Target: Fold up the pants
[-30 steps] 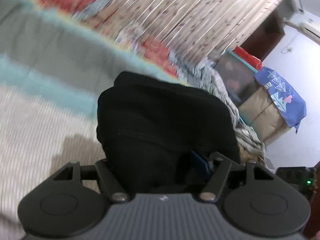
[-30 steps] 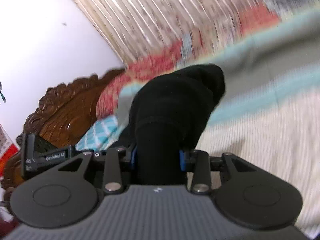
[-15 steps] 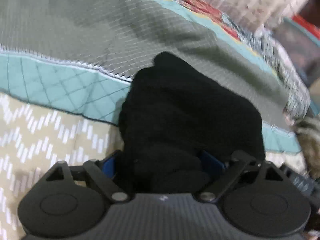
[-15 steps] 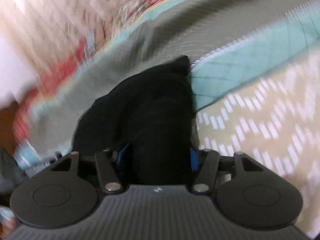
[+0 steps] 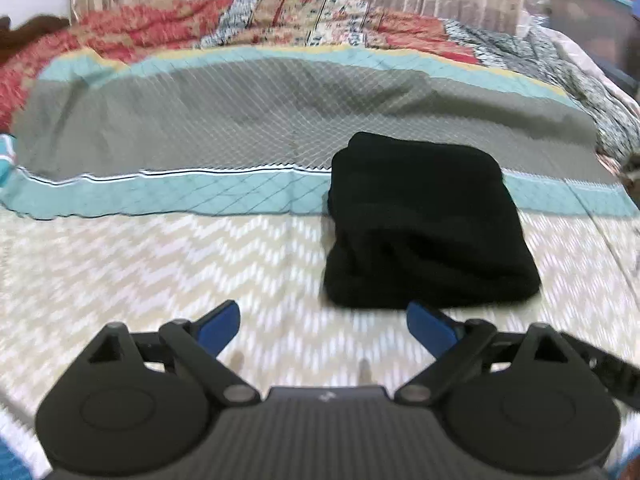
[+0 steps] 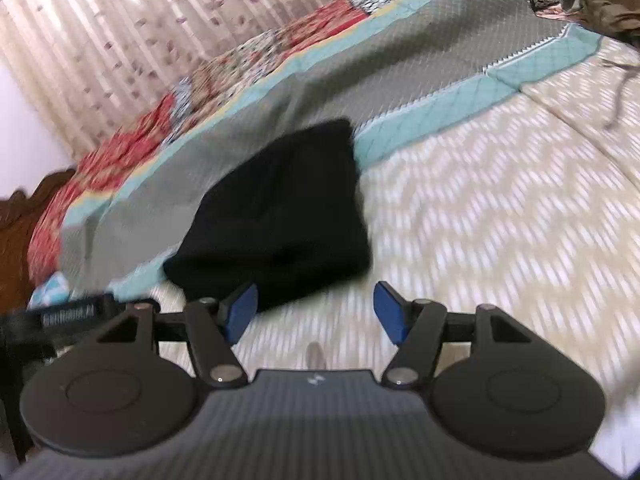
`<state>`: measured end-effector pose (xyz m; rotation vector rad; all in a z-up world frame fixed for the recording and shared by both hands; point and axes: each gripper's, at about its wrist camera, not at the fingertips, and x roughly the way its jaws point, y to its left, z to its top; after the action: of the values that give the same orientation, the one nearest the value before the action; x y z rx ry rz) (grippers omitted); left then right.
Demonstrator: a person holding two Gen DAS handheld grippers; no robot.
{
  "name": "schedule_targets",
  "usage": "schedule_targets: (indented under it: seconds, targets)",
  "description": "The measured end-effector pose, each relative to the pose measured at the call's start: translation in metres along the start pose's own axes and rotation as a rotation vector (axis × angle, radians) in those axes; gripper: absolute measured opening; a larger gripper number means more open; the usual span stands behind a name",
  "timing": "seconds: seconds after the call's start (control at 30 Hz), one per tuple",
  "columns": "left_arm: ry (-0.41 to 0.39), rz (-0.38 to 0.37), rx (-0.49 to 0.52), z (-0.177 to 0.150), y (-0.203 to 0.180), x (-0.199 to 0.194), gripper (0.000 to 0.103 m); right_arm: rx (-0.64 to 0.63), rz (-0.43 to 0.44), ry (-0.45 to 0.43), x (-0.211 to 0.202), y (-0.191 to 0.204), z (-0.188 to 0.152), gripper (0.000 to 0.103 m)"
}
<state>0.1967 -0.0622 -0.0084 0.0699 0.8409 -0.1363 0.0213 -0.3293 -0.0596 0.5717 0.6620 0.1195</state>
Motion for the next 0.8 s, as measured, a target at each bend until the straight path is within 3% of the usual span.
schedule_targets:
  seconds: [0.23, 0.4, 0.63, 0.8]
  targets:
    - [-0.022, 0.028, 0.022, -0.049, 0.005, -0.067, 0.103, -0.059, 0.017, 0.027, -0.053, 0.028, -0.050, 0.075]
    - [-0.053, 0.033, 0.044, -0.072, 0.004, -0.100, 0.103, -0.048, 0.015, 0.086, -0.067, 0.034, -0.069, 0.077]
    - [-0.052, 0.019, 0.031, -0.090, 0.005, -0.121, 0.103, -0.068, 0.013, 0.072, -0.084, 0.045, -0.079, 0.087]
    - [-0.048, 0.073, 0.012, -0.096, 0.007, -0.124, 0.103, -0.079, 0.013, 0.070, -0.092, 0.047, -0.089, 0.088]
